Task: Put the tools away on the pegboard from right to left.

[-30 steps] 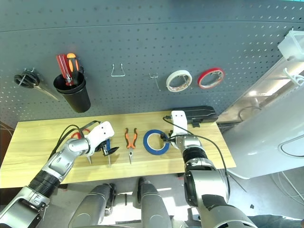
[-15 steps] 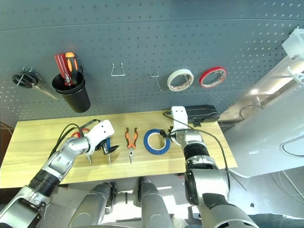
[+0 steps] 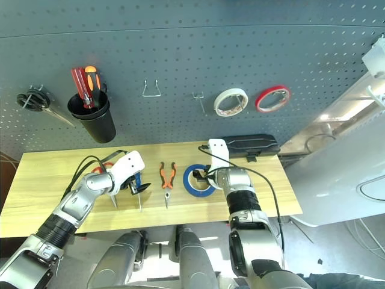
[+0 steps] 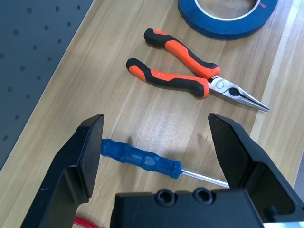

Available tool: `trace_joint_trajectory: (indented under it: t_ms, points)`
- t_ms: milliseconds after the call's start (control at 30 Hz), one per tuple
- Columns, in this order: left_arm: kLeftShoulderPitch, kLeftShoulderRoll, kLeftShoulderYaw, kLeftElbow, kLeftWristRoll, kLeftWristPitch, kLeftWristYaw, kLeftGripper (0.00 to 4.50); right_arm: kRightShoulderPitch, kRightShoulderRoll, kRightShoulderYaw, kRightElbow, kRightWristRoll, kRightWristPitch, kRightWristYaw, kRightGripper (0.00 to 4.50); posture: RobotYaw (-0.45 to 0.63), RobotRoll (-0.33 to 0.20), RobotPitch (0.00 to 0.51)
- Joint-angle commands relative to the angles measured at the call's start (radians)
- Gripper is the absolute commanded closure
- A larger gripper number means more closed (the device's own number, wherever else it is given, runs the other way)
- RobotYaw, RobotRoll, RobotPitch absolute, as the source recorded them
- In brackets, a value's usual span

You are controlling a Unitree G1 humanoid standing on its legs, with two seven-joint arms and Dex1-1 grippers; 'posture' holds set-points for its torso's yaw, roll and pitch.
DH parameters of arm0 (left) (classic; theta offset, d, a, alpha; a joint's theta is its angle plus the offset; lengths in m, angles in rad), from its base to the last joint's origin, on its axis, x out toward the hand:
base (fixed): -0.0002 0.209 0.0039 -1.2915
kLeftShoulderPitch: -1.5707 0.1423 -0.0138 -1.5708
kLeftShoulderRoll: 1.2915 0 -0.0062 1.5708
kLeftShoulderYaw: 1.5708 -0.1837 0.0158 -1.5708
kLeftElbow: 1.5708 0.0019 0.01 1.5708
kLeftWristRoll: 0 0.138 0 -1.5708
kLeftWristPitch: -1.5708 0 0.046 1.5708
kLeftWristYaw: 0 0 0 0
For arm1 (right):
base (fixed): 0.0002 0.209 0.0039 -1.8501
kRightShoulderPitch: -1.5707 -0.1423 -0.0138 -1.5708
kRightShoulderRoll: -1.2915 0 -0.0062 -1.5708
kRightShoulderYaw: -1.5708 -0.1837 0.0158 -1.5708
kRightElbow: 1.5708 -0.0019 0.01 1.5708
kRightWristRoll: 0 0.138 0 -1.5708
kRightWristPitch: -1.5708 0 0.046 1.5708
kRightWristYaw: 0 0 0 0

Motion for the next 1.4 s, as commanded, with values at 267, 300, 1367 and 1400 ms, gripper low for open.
trace_joint_trajectory:
  t_ms: [267,300,1367,1400]
  points:
    - [0.005,-0.003,-0.035,0.011,0.011,-0.004,-0.035,0.0,0.018,-0.023,0.003,0.107,-0.025,-0.076,-0.012,0.02,0.02,0.0,0.231]
    - [0.003,-0.003,-0.034,0.014,0.01,-0.006,-0.034,0.0,0.014,-0.023,0.003,0.101,-0.024,-0.077,-0.01,0.02,0.02,0.0,0.23]
    - [-0.018,-0.006,-0.032,0.078,0.013,-0.05,-0.024,0.0,0.18,-0.01,0.045,-0.31,-0.031,0.16,-0.022,3.79,0.02,0.0,0.213]
    - [-0.02,-0.005,-0.032,0.079,0.014,-0.054,-0.025,0.0,0.182,-0.019,0.047,-0.331,-0.031,0.152,-0.015,3.81,0.01,0.0,0.211]
